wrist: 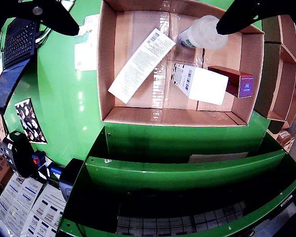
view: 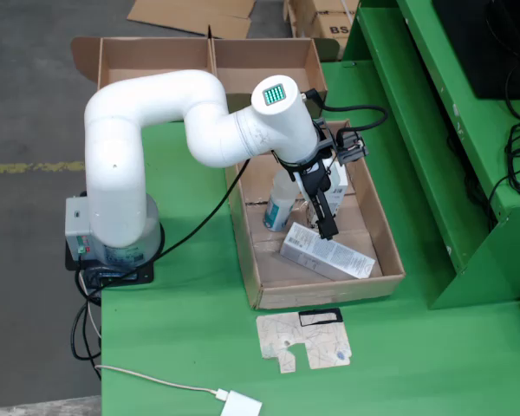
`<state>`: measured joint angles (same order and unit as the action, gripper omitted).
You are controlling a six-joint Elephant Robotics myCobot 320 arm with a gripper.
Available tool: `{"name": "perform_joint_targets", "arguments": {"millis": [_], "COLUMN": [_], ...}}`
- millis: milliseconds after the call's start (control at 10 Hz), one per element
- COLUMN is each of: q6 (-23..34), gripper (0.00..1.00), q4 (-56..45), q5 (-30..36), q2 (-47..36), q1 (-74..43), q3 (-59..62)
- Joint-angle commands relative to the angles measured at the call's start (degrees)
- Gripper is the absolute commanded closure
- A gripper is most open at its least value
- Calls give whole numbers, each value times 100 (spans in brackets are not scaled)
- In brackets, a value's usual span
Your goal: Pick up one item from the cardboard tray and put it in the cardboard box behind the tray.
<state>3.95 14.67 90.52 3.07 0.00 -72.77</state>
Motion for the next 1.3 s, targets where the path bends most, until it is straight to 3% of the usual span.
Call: {"name": "perform_joint_targets", "arguments": {"millis": [0, 1200], "q6": [-105, -518], "gripper": [0, 0], "q4": [-55, -156], "q5": [-109, -536], "q2": [-119, -601], "q1": [299, 1262], "q3": [355, 62]}}
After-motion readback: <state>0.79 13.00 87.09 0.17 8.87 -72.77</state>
